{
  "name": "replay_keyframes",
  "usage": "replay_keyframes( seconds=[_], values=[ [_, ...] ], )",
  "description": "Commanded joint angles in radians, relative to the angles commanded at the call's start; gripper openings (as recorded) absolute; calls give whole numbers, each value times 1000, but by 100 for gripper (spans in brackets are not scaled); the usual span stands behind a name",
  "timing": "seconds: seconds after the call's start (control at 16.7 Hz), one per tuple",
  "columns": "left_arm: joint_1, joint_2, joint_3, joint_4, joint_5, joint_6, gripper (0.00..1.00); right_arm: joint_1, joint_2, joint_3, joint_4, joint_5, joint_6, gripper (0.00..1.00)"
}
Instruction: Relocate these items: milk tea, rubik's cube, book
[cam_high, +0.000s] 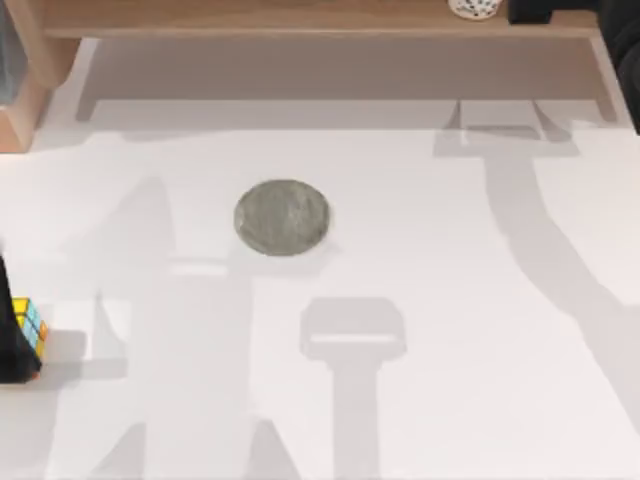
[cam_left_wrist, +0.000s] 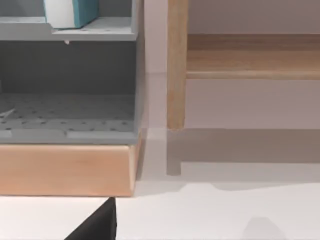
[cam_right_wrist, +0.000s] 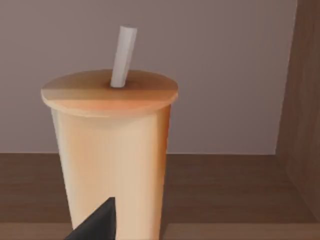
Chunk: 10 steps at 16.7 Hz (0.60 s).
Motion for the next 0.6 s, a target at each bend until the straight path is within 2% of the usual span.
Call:
replay_keyframes(
  seconds=[0.3, 0.6],
  values=[
    [0, 0, 0, 0, 0, 0, 100, 69, 297, 174, 113, 74, 0, 100],
    [0, 0, 0, 0, 0, 0, 100, 82, 349, 206, 134, 87, 0, 100]
  ],
)
